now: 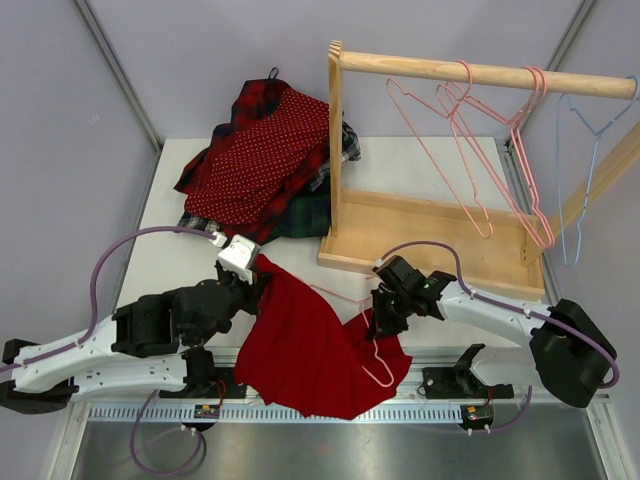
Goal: Remove the skirt from the hanger
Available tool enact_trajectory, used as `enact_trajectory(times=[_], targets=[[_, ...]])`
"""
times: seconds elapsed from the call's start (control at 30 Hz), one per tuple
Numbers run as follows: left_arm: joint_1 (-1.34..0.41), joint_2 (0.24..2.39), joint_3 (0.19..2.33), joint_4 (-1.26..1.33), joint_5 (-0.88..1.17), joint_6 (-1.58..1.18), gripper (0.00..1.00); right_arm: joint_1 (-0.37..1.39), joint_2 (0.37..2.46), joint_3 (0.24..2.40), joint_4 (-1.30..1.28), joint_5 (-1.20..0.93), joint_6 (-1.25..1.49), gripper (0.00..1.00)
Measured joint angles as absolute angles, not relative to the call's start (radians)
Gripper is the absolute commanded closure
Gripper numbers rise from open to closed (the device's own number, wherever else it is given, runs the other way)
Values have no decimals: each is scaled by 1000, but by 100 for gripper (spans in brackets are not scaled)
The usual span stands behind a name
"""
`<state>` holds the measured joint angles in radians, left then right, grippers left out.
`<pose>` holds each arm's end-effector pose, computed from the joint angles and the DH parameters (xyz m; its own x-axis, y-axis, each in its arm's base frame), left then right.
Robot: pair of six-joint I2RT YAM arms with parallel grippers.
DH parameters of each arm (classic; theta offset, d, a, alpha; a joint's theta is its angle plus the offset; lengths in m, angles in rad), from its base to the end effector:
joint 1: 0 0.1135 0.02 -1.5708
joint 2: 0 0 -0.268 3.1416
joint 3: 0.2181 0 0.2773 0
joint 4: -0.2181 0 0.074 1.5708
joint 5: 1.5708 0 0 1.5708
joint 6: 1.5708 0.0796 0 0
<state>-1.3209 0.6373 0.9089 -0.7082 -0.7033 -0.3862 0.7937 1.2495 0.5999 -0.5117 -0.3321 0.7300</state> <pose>0.0923 -0.1533 0.3464 -0.3206 0.0946 -0.9425 0.5109 0.8551 -0.0880 0.1545 0.1941 0.1149 -0.9895 -0.1070 -0.0972 -0.1411 0.8612 0.4884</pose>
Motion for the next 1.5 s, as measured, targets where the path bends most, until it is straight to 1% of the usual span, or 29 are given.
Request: enact_trajectory(times=[0.2, 0.3, 0.4, 0.6, 0.73, 0.83, 1.03, 1.2, 1.33, 1.5], targets=[[-1321, 638, 909, -709, -703, -388, 100, 794, 1187, 601, -519, -330, 736, 100], [-1321, 638, 909, -710, -703, -392, 100, 794, 1108, 647, -598, -311, 742, 100], [-1321, 640, 909, -710, -704, -396, 100, 794, 1058, 794, -731, -274, 741, 100], [-1320, 680, 918, -715, -743, -381, 100, 794, 1011, 1205, -894, -183, 702, 100], [-1288, 756, 992, -712, -765, -298, 100, 794, 961, 1354, -1007, -134, 685, 100], [-1209, 826, 1071, -686, -748, -220, 100, 794, 925, 1385, -1061, -104, 685, 100], [-991, 962, 1254, -646, -653, -79, 100, 794, 876, 1388, -1113, -55, 687, 100], [-727, 1084, 1420, -624, -515, 1, 100, 794, 836, 1380, -1126, -38, 696, 100], [-516, 1221, 1597, -629, -401, 11, 100, 794, 776, 1304, -1102, -44, 724, 100], [-391, 1456, 1914, -662, -292, 15, 100, 794, 724, 1195, -1080, -54, 765, 100]])
